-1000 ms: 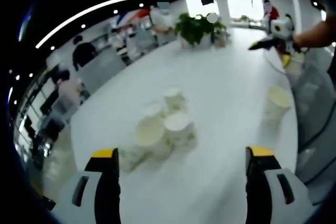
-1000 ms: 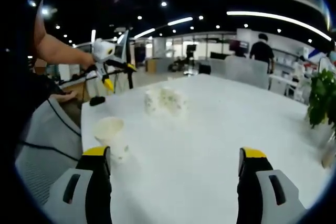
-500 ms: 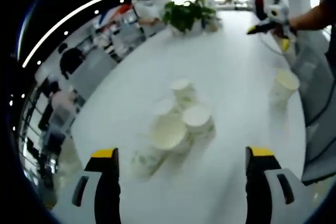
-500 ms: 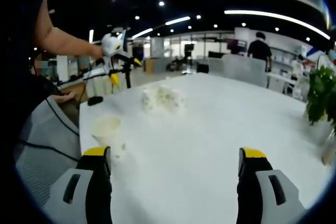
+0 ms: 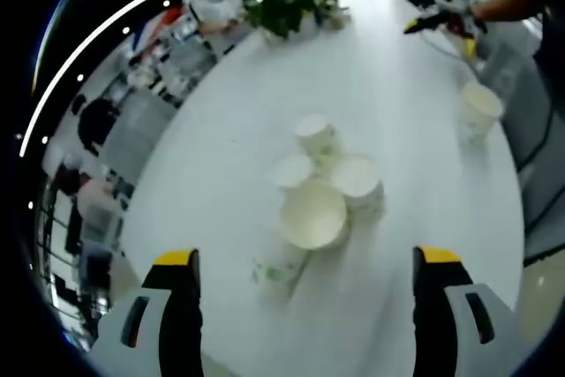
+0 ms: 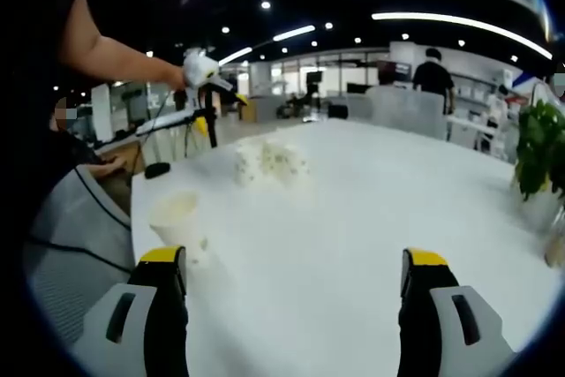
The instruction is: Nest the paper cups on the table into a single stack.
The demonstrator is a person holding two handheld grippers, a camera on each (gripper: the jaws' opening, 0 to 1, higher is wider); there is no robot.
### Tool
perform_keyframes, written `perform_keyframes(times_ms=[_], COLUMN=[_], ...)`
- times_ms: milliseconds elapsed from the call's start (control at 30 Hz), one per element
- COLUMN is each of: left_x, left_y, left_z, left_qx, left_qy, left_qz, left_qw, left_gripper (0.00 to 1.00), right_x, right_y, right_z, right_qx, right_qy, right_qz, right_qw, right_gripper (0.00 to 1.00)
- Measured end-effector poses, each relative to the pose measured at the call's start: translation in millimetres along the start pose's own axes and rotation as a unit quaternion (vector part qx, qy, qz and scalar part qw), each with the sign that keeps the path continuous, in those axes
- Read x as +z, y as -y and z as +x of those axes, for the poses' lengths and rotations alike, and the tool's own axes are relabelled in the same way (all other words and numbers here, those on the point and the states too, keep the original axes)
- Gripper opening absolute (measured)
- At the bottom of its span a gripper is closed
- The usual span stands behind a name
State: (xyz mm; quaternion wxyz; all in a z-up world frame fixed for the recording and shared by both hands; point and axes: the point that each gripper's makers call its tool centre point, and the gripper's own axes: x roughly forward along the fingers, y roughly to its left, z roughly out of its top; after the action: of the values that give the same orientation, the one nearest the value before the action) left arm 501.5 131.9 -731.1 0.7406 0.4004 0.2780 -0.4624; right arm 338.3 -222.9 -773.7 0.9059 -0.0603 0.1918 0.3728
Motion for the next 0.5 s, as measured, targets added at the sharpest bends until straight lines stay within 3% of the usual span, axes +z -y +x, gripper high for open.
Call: perform_keyframes(times_ms=[233,500], left_x=[2.1,-5.5], left_y=[-12.8,-20.5], left_z=[0,13], left_qx=[-0.016,-0.027], left_qy=[-0.026,-0.034], left_qz=[0.05,0.053], left_qw=[0.9983,0.9976], left_gripper=[0.95,0.96], right_x=[-1.7,-5.4], right_y=[0,-3], right_z=[3,3], right_qx=[-0.004,0.006], right_qy=[0.001,-0.004], right_qz=[0.002,-0.007], right_qw=[1.0,0.9999], right_gripper=[0.98,1.0])
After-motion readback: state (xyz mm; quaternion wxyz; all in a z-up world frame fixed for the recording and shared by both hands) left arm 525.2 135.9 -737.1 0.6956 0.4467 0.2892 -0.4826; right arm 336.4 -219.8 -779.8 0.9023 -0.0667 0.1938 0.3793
